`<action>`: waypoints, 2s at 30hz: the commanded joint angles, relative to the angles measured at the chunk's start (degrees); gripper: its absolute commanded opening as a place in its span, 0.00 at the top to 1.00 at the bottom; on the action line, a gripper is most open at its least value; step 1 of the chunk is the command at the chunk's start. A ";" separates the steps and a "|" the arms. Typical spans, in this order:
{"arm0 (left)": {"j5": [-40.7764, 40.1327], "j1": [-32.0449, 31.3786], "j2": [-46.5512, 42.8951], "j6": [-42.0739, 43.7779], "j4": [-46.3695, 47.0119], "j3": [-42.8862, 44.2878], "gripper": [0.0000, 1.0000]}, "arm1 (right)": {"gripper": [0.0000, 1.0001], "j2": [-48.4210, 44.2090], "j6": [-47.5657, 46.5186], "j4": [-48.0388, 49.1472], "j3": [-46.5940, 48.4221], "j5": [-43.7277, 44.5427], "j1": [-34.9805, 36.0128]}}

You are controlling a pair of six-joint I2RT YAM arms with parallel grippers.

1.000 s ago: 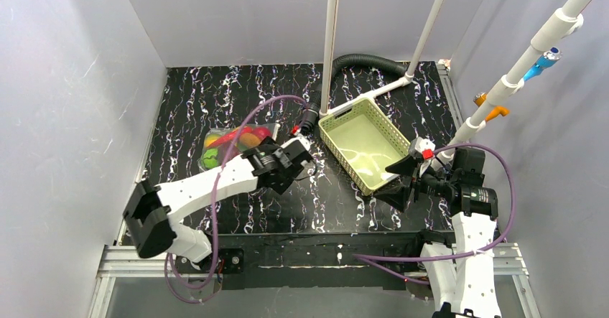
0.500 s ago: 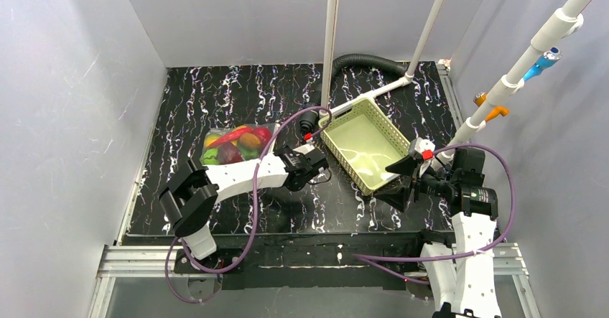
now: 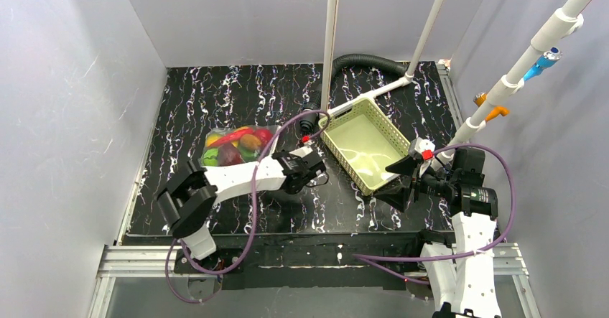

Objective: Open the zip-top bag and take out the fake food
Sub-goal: Pick up the zipper food storage bag at the center of the board.

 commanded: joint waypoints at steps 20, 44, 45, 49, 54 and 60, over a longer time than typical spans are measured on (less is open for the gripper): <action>30.27 1.28 -39.44 2.71 3.72 -2.19 1.00 | 0.00 4.42 -15.98 -11.03 3.51 -3.77 -0.74; 47.12 1.31 -39.99 -0.51 10.47 3.61 1.00 | 0.00 14.68 -46.36 -26.99 9.34 -8.27 0.39; 47.44 1.34 -40.04 -0.77 10.66 3.51 1.00 | 0.00 15.00 -46.33 -26.93 9.61 -8.53 0.47; 50.50 1.35 -40.49 -2.24 12.78 2.28 1.00 | 0.00 16.24 -46.38 -26.90 11.20 -9.00 1.96; 54.50 1.34 -41.04 -4.10 16.07 0.81 1.00 | 0.00 18.32 -43.25 -24.03 14.18 -5.53 8.07; 57.19 1.35 -42.12 -4.57 16.99 -0.07 1.00 | 0.00 20.74 -29.65 -10.59 18.03 1.85 17.99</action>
